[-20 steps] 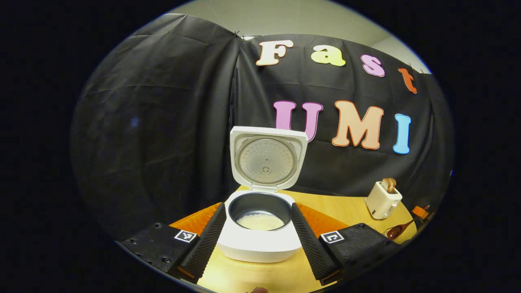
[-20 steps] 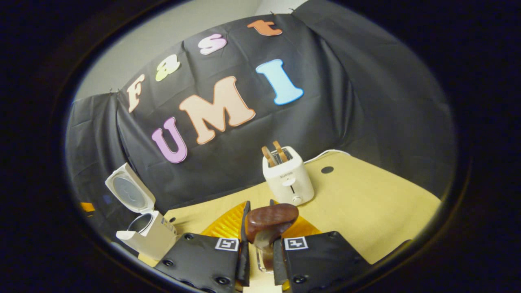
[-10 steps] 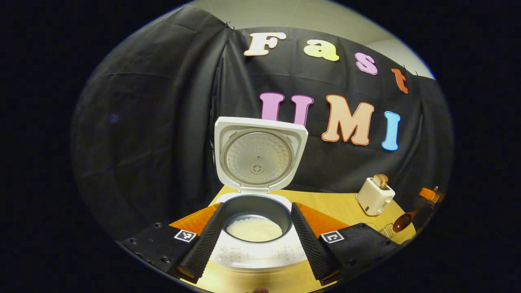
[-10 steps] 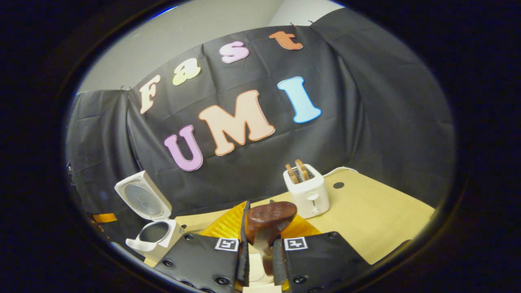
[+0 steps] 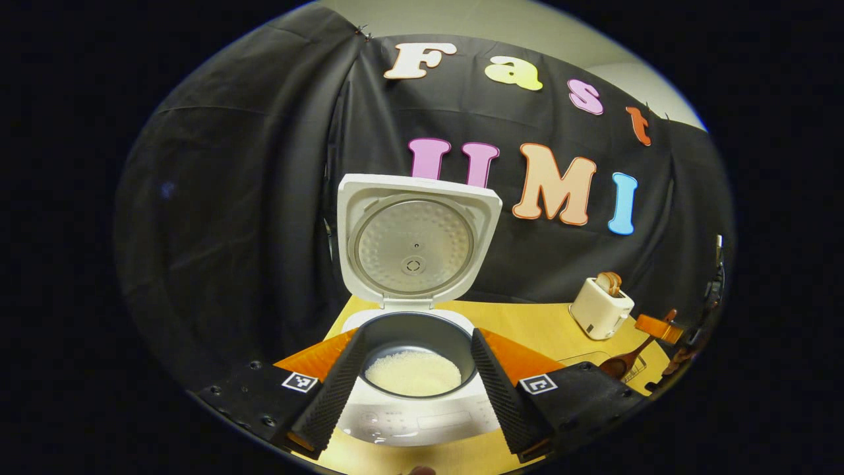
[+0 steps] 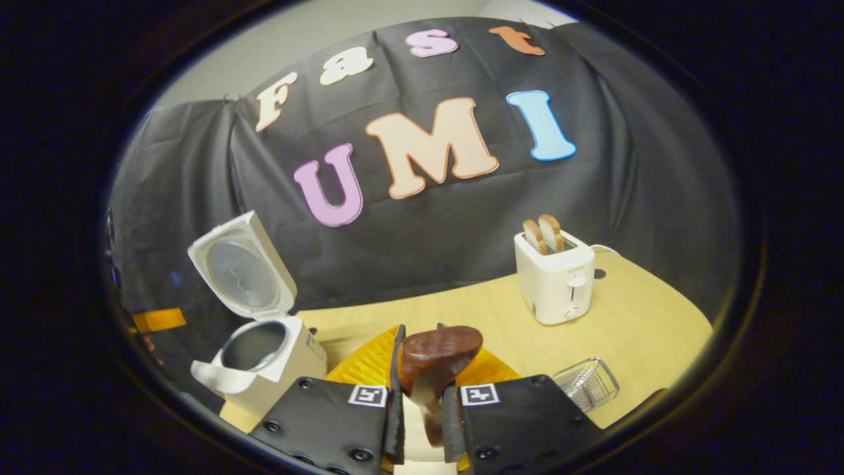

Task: Close the left gripper, press the button to open the rice cooker; take a wooden spoon from the chopstick holder with the right hand, scoop a spoonful of rice and pour it into the rice cooker, then put the wooden spoon back into the chopstick holder.

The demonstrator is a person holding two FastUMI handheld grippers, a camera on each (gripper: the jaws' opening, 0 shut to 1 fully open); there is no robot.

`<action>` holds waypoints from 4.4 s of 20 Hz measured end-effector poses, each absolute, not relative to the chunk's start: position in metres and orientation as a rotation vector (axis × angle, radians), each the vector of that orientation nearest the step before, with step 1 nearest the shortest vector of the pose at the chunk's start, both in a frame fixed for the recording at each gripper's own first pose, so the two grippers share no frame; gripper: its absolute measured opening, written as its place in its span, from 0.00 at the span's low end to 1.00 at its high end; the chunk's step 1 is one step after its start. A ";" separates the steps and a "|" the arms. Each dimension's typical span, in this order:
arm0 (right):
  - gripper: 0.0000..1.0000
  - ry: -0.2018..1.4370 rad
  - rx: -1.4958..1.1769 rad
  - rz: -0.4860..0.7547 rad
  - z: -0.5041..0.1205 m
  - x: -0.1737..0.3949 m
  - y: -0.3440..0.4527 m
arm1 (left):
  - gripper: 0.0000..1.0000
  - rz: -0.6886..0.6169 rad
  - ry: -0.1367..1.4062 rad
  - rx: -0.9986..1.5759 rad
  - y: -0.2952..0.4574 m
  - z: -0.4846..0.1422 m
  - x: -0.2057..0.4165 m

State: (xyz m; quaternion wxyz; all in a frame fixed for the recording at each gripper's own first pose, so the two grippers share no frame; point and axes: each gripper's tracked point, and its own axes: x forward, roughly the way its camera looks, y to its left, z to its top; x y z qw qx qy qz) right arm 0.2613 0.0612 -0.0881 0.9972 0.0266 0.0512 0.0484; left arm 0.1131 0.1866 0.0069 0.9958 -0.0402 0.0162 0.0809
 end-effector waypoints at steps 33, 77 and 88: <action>0.26 0.274 0.107 0.037 -0.184 0.257 0.109 | 0.95 0.129 0.066 -0.094 0.209 -0.006 0.124; 0.26 0.158 1.203 0.351 0.009 0.275 0.205 | 0.94 0.075 0.027 -0.151 0.219 0.000 0.087; 0.24 0.235 0.828 0.379 -0.016 0.303 0.331 | 0.94 0.145 0.035 -0.175 0.270 -0.012 0.067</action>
